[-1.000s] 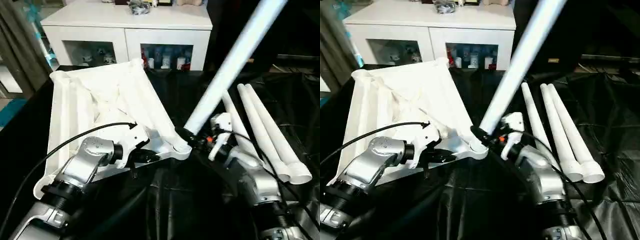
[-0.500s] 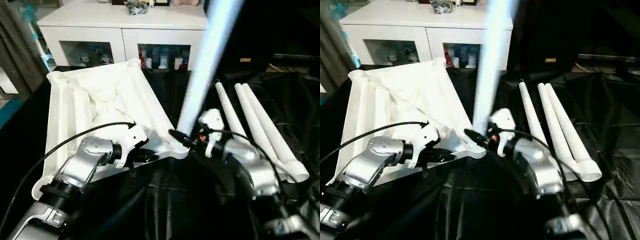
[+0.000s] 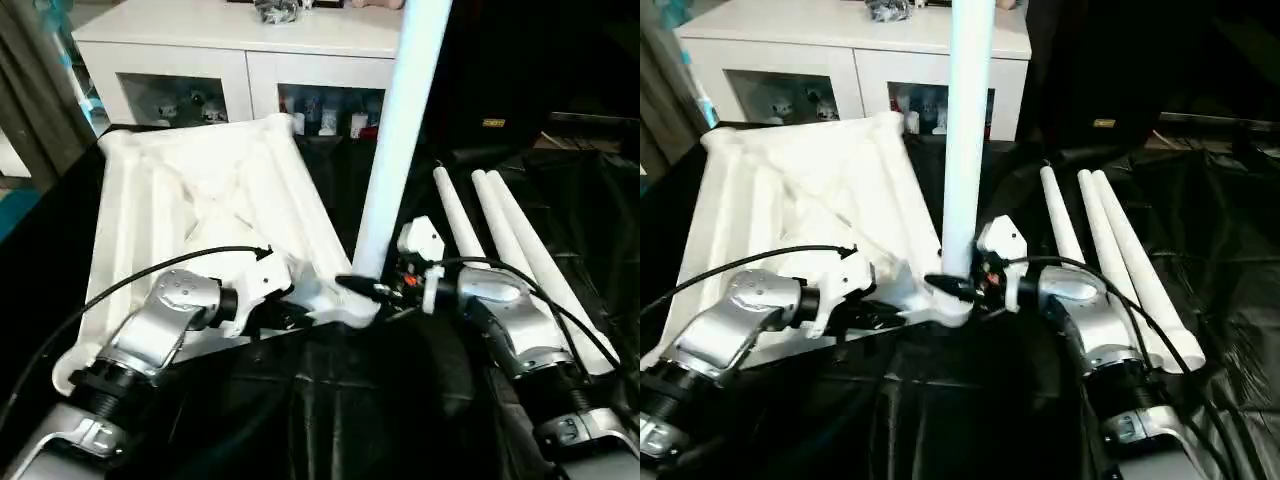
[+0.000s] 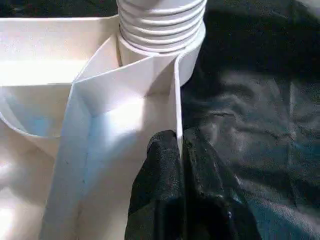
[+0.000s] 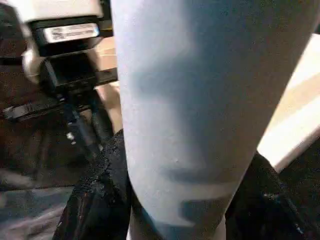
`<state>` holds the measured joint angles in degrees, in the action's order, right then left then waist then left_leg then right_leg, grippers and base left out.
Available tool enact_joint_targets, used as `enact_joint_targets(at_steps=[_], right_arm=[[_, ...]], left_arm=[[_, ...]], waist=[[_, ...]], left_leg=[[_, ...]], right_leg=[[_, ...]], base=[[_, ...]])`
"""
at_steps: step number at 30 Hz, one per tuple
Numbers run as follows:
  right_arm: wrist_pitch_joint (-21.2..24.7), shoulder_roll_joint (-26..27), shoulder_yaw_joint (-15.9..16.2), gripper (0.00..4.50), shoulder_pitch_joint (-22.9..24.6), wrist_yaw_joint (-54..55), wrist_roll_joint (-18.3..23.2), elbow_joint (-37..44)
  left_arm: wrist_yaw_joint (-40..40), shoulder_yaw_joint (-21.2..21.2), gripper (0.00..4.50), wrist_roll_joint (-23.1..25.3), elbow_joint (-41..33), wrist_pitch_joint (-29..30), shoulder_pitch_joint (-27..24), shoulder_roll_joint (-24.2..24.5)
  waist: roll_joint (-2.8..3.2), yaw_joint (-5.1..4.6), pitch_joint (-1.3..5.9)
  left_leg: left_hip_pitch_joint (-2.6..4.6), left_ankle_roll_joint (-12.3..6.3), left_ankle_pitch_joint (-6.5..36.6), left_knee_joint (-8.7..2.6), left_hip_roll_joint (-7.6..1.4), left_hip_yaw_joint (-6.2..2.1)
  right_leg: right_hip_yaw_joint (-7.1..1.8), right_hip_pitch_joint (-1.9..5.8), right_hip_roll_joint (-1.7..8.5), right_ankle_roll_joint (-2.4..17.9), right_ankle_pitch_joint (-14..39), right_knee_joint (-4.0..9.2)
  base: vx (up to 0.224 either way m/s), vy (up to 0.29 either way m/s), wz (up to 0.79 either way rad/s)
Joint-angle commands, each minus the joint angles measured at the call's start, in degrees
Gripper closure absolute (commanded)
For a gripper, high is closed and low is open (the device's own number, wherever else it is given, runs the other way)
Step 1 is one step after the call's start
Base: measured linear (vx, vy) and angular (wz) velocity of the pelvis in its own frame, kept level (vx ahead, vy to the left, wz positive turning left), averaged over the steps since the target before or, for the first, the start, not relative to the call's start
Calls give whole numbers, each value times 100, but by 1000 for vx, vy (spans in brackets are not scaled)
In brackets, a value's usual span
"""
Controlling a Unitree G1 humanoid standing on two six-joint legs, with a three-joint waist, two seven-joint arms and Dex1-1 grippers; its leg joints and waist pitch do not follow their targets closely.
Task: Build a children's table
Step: Insert table leg to table base
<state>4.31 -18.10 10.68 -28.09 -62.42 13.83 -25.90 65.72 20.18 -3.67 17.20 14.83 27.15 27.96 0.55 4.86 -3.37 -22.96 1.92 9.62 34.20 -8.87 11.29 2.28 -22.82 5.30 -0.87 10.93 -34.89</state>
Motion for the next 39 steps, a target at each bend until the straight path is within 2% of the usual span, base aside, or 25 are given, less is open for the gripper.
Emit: enact_joint_targets(at_steps=[1, 7, 9, 13, 14, 17, 19, 21, 22, 23, 25, 26, 27, 28, 29, 30, 31, 32, 33, 34, 35, 36, 37, 38, 39], right_arm=[[207, -126, 317, 260, 257, -127, -302, -557], [28, 20, 160, 260, 168, 241, -391, -809], [-87, 181, 21, 260, 116, 1000, -592, -985], [-180, 298, -92, 260, 62, 1590, -736, -1233], [-185, 388, -157, 260, 27, 1886, -768, -1377], [-153, 566, -225, 260, -66, 2390, -821, -1635], [-138, 634, -234, 260, -124, 2579, -849, -1744], [91, 1010, -285, 260, -494, 3603, -959, -2339], [158, 1125, -319, 260, -605, 3863, -948, -2493], [158, 1125, -319, 260, -605, 3863, -948, -2493], [303, 1386, -485, 260, -844, 4382, -860, -2802], [349, 1477, -538, 260, -917, 4532, -817, -2887], [368, 1517, -559, 260, -948, 4594, -797, -2921], [384, 1558, -555, 260, -984, 4675, -812, -2957], [373, 1595, -526, 260, -1009, 4713, -842, -2980], [331, 1647, -507, 260, -1060, 4775, -893, -3062], [328, 1650, -506, 260, -1064, 4779, -896, -3068], [315, 1770, -546, 260, -1176, 4836, -900, -3240], [325, 1794, -561, 260, -1203, 4839, -895, -3281], [337, 1813, -574, 260, -1223, 4837, -893, -3311], [334, 1831, -580, 260, -1251, 4815, -913, -3356], [333, 1840, -582, 260, -1271, 4793, -928, -3387], [332, 1842, -583, 260, -1276, 4790, -932, -3396], [335, 1848, -582, 260, -1315, 4756, -953, -3449], [338, 1847, -584, 260, -1326, 4748, -960, -3462]], left_arm=[[508, 139, 450, -182, -409, -154, 125, -13], [222, 4, 450, -118, -226, -120, 296, -94], [-89, -152, 450, -120, -231, 135, 352, -167], [-398, -274, 450, -93, -219, 375, 415, -258], [-537, -323, 450, -91, -252, 546, 443, -305], [-860, -370, 450, -12, -305, 917, 511, -425], [-1007, -375, 450, 43, -298, 1046, 556, -491], [-1964, -517, 450, 267, -112, 1853, 878, -1009], [-2316, -587, 450, 334, 11, 2069, 1003, -1207], [-2316, -587, 450, 334, 11, 2069, 1003, -1207], [-3059, -691, 450, 482, 394, 2254, 1258, -1601], [-3293, -710, 450, 536, 458, 2310, 1319, -1734], [-3395, -715, 450, 561, 472, 2339, 1341, -1792], [-3485, -706, 450, 585, 488, 2361, 1363, -1860], [-3535, -673, 450, 607, 508, 2359, 1381, -1912], [-3605, -646, 450, 647, 519, 2401, 1404, -1983], [-3609, -644, 450, 650, 519, 2404, 1406, -1987], [-3721, -598, 450, 703, 558, 2456, 1448, -2104], [-3721, -566, 450, 715, 563, 2457, 1456, -2114], [-3716, -534, 450, 723, 570, 2450, 1462, -2118], [-3692, -491, 450, 724, 554, 2446, 1452, -2118], [-3655, -450, 450, 729, 542, 2434, 1440, -2107], [-3651, -442, 450, 728, 543, 2432, 1438, -2106], [-3607, -386, 450, 724, 497, 2453, 1403, -2077], [-3603, -385, 450, 724, 471, 2467, 1385, -2068]], waist=[[32, -57, 239], [27, -61, 199], [21, -81, 183], [16, -167, 151], [9, -201, 142], [47, -255, 108], [44, -298, 106], [72, -320, 82], [72, -357, 34], [69, -355, 43], [78, -363, 25], [113, -367, 9], [119, -364, -4], [133, -375, -29], [155, -383, -50], [231, -321, -37], [238, -265, -42], [200, -199, -43], [-49, -211, 13], [-112, -211, -97], [-128, -200, -179], [121, -124, -175], [121, -124, -175], [256, -348, -152], [407, -248, -118]], left_leg=[[196, -73, 2203, -580, -453, -220], [222, 58, 2516, -607, -459, -227], [226, 183, 2737, -628, -456, -254], [241, 358, 3144, -647, -454, -302], [227, 375, 3253, -651, -443, -321], [217, 447, 3516, -677, -437, -365], [206, 427, 3474, -697, -435, -368], [207, 467, 3487, -716, -443, -364], [249, 549, 3789, -700, -416, -381], [281, 551, 3873, -688, -405, -389], [285, 460, 3893, -708, -400, -402], [298, 465, 3987, -716, -398, -400], [339, 476, 4119, -723, -400, -395], [441, 470, 4415, -731, -392, -383], [453, 463, 4573, -773, -397, -379], [210, 497, 4859, -1125, -518, -348], [145, 507, 4924, -1294, -565, -256], [179, 533, 4854, -1437, -537, -36], [669, 385, 3960, -773, -234, 47], [1047, 217, 3256, -81, -119, -75], [484, -171, 1503, 3, -122, -314], [108, 17, 1594, -513, -315, -473], [108, 17, 1594, -513, -315, -473], [407, 354, 4215, -864, -520, -566], [229, 519, 5270, -1238, -708, -503]], right_leg=[[-246, 91, 343, 1292, 1547, 452], [-259, 54, 364, 1246, 1992, 506], [-260, 31, 380, 1134, 2398, 534], [-253, -17, 392, 973, 2914, 579], [-241, -19, 387, 938, 3015, 585], [-215, -26, 389, 864, 3227, 606], [-203, -8, 391, 881, 3074, 632], [-206, -31, 379, 942, 2953, 613], [-154, -61, 366, 894, 3318, 655], [-135, -60, 368, 832, 3437, 678], [-81, -28, 383, 696, 3535, 771], [-64, -41, 366, 669, 3548, 783], [-30, -62, 343, 630, 3574, 818], [86, -98, 286, 533, 3567, 905], [162, -75, 239, 490, 3504, 909], [200, 277, 157, 545, 2668, 469], [174, 326, 96, 637, 2282, 271], [142, 263, 23, 730, 2006, 112], [-23, -207, 272, 584, 3356, 864], [-20, -588, 682, 503, 4561, 1404], [-173, 37, 1069, 394, 5286, 1345], [149, 475, 768, 394, 4544, 998], [149, 475, 768, 394, 4544, 998], [498, 246, 224, 310, 2845, 741], [440, 451, 105, 666, 1161, 52]], base=[[0, 0, 0], [0, 0, 0], [0, 0, 0], [0, 0, 0], [0, 0, 0], [0, 0, 0], [0, 0, 0], [0, 0, 0], [-55, 28, -11], [-55, 28, -11], [-61, 31, -13], [-55, 29, -13], [-65, 23, -7], [-71, 22, -2], [-71, 22, -2], [0, 0, 0], [0, 0, 0], [0, 0, 0], [-6, -66, 22], [30, -57, 4], [30, -57, 4], [87, 39, -45], [67, 74, -32], [67, 74, -32], [0, 0, 0]])
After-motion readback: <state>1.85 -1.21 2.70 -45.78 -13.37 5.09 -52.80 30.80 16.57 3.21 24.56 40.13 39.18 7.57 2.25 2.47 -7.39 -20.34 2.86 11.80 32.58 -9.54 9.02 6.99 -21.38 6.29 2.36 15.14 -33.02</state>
